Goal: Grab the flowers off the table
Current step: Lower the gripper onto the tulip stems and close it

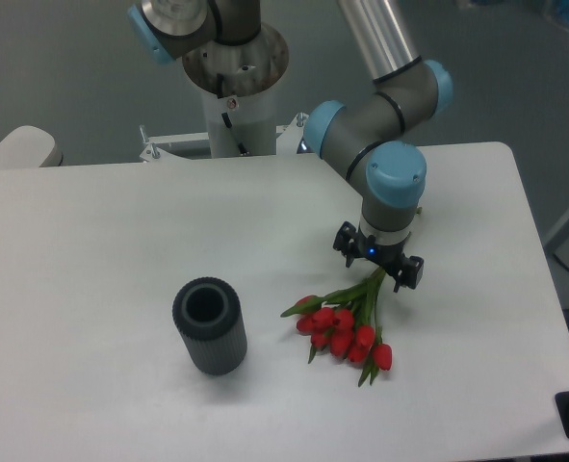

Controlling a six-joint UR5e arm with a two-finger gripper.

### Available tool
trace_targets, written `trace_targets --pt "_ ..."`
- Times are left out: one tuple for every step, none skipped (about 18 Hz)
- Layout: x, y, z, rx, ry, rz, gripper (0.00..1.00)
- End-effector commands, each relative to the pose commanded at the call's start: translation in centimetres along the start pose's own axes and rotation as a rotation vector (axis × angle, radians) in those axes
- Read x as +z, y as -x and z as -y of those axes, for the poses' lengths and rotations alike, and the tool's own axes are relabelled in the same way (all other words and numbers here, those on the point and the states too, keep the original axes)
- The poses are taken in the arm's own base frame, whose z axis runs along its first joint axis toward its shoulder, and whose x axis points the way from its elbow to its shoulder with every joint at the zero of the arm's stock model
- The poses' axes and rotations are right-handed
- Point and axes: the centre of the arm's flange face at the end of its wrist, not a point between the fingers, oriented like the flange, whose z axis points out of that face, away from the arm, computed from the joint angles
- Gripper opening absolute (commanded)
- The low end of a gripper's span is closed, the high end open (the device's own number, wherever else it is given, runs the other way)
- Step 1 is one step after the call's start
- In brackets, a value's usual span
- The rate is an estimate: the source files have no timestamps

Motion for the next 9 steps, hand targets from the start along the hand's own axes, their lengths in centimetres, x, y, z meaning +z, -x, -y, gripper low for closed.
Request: trace_targets --pt "0.26 0.05 -0.07 0.000 0.000 -0.003 1.00" --pt "0.33 0.06 -0.06 0.000 0.000 -0.003 1.00" --pt "0.47 -0.03 0.00 0.001 0.000 -0.005 1.00" --pt "0.54 -0.10 -0.03 0.001 0.001 -0.008 1.00" --pt "0.58 -0.14 -0.05 0.003 0.001 -0.008 1.00" --pt "0.80 -0.19 -0.07 0.003 0.002 -0.011 1.00" --pt "1.09 -0.18 0.02 0.004 0.003 -0.014 1.00" --pt "1.04 -0.13 0.05 0.004 0.003 -0.012 1.00" --pt "1.08 -0.08 0.06 0.004 0.003 -0.012 0.99"
